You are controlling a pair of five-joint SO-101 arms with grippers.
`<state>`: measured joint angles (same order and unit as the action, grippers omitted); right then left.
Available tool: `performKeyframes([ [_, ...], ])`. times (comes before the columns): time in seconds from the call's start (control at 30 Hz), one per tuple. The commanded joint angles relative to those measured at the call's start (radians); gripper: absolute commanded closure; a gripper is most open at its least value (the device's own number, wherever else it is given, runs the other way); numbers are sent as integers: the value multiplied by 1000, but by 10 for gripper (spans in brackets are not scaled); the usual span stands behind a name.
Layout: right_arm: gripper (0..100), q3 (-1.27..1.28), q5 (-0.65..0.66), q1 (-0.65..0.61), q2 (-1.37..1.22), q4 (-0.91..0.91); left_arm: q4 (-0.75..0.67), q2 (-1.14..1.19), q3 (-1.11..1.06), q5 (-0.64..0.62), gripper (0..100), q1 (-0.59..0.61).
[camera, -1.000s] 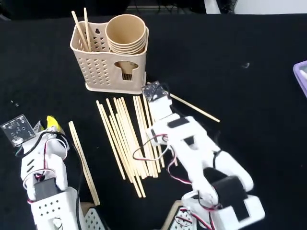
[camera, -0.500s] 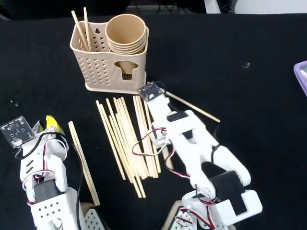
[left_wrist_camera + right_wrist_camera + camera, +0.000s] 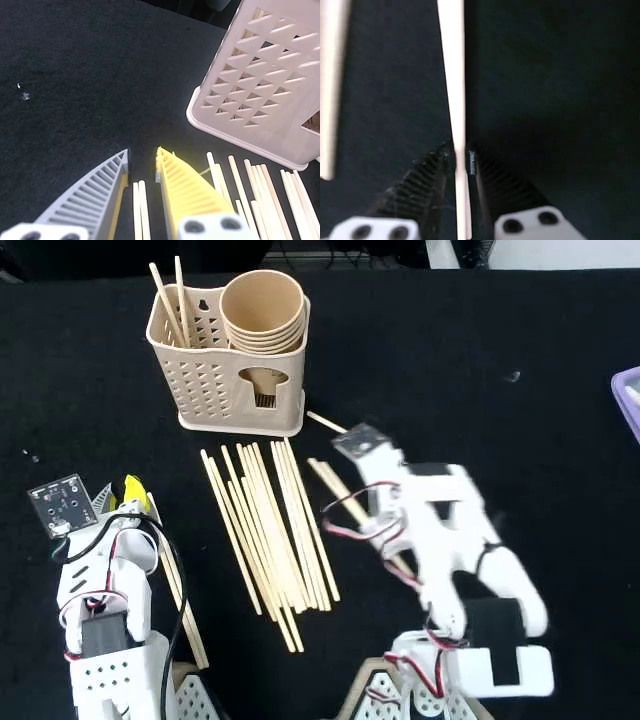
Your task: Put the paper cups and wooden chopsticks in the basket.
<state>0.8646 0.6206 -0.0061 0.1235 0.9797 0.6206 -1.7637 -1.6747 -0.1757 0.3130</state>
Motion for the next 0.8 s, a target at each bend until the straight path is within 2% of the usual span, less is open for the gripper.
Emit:
performKeyframes([
  [0.0, 987, -18, 133, 138, -1, -8, -5, -14, -19, 0, 898, -15],
  [0.13, 959, -18, 121, 68, -1, 0, -5, -14, -19, 0, 898, -15],
  [0.3, 810, -38, 52, -58, -1, -8, -5, -14, -19, 0, 898, -15],
  [0.43, 809, -88, 51, -107, -10, -14, -5, -14, -19, 0, 898, -15],
  [0.6, 809, -88, 54, -107, -22, -121, -3, -14, -19, 0, 898, -15],
  [0.67, 843, -84, 60, -112, -47, -129, -3, -14, -19, 0, 898, -15],
  [0.77, 991, -84, 60, -107, -79, -129, -3, -14, -19, 0, 898, -15],
])
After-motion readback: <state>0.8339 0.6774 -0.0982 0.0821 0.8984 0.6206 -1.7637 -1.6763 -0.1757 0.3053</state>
